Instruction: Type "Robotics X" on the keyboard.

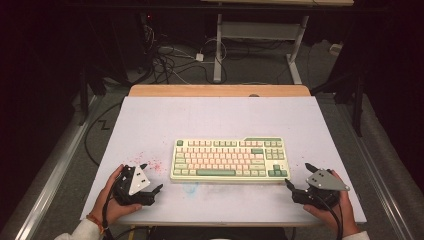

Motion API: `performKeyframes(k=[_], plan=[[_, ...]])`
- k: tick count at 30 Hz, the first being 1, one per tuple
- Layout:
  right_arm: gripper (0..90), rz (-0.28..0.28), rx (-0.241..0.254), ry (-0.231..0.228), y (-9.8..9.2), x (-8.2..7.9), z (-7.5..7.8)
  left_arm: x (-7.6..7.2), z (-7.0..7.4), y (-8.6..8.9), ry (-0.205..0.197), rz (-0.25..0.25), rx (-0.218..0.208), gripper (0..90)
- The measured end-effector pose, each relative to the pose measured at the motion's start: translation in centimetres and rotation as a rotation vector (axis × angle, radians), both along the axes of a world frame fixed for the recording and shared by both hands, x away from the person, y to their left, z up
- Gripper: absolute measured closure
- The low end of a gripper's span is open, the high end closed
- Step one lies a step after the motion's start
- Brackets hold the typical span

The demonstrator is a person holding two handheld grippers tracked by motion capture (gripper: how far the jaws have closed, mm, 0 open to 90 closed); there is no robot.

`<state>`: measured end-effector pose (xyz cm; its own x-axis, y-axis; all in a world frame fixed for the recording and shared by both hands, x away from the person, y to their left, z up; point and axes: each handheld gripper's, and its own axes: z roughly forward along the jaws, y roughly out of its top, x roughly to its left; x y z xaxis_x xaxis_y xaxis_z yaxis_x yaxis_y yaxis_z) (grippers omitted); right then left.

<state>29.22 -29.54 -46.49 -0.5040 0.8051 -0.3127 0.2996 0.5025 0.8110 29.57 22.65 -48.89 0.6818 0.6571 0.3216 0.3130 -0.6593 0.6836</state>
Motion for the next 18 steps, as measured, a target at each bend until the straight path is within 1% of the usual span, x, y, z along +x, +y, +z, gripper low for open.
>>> performKeyframes(k=[4, 9, 14, 16, 18], plan=[[19.1, 0.009, -0.008, -0.006, 0.07, -0.03, 0.03, 0.05, 0.0, -0.08, 0.002, -0.002, 0.002, 16.0], [19.1, 0.008, -0.011, -0.002, 0.15, -0.03, 0.0, 0.13, -0.02, -0.14, 0.0, -0.003, -0.003, 16.0], [19.1, 0.011, -0.016, 0.001, 0.22, 0.0, -0.1, 0.23, -0.01, -0.25, 0.0, -0.004, 0.005, 16.0], [19.1, 0.012, -0.02, 0.0, 0.15, 0.02, -0.12, 0.3, -0.01, -0.35, -0.002, -0.006, 0.015, 16.0], [19.1, 0.009, -0.013, 0.003, 0.1, 0.02, -0.14, 0.41, -0.05, -0.48, -0.002, -0.003, 0.029, 16.0]])
